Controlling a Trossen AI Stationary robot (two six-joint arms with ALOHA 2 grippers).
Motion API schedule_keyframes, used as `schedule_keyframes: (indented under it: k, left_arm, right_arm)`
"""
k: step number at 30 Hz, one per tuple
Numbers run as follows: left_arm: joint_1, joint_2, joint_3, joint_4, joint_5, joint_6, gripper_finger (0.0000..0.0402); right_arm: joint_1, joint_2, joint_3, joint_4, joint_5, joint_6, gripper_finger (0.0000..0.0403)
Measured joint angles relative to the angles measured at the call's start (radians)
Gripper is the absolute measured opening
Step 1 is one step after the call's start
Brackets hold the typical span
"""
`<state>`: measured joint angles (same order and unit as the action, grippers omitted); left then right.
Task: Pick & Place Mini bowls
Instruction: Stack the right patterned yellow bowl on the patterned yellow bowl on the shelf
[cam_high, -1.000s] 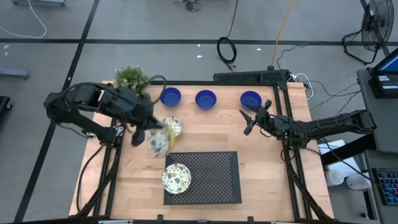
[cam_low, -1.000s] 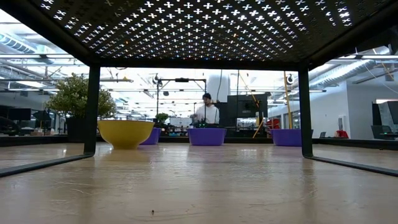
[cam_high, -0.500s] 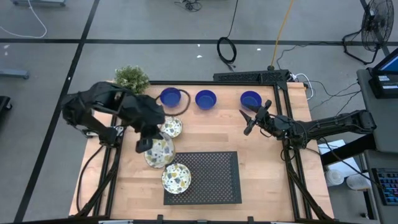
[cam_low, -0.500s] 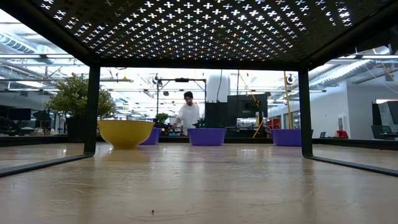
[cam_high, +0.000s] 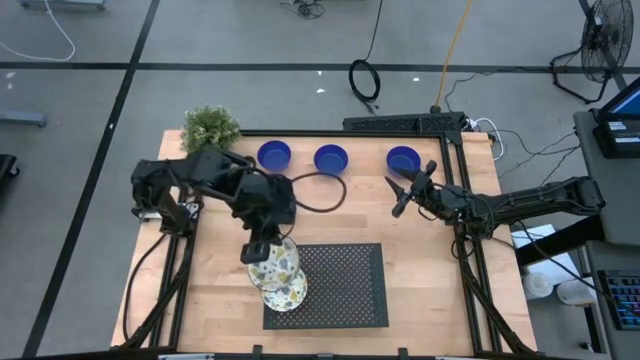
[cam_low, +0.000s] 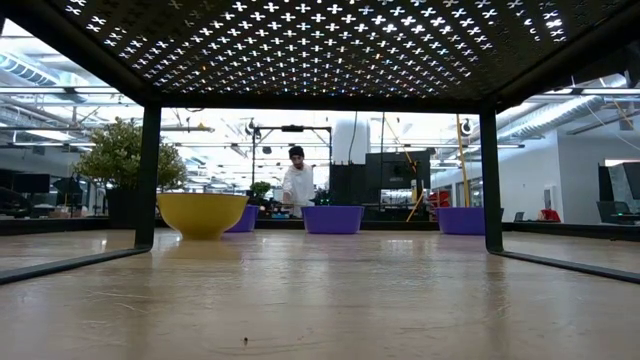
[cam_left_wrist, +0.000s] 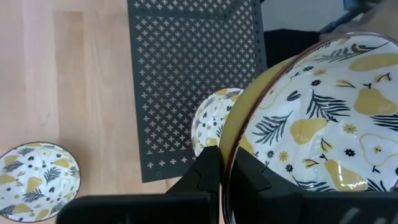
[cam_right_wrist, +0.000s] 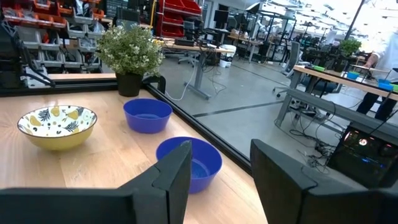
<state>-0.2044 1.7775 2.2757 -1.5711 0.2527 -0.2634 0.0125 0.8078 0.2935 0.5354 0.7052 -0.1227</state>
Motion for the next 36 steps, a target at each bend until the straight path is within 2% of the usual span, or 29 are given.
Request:
schedule_keyframes:
  k: [9,14,20,27,36]
  left_arm:
    - [-0.045,0.029,0.0,0.0,-0.025,0.052,0.001]
    - [-0.078,0.031,-0.001,0.0,-0.066,0.047,0.0015]
    - [-0.1,0.031,-0.039,0.001,-0.07,0.026,0.001]
    - [-0.102,0.03,-0.133,0.012,-0.096,0.025,0.0014]
    - [-0.098,0.031,-0.235,0.083,-0.079,0.016,0.001]
  right_arm:
    - [0.0,0.0,0.0,-0.005,0.0,0.006,0.0153]
    - [0.0,0.0,0.0,-0.01,0.0,0.006,0.0153]
    - [0.0,0.0,0.0,-0.009,0.0,0.007,0.0153]
    - [0.0,0.0,0.0,-0.01,0.0,0.007,0.0153]
    - [0.0,0.0,0.0,-0.01,0.0,0.007,0.0153]
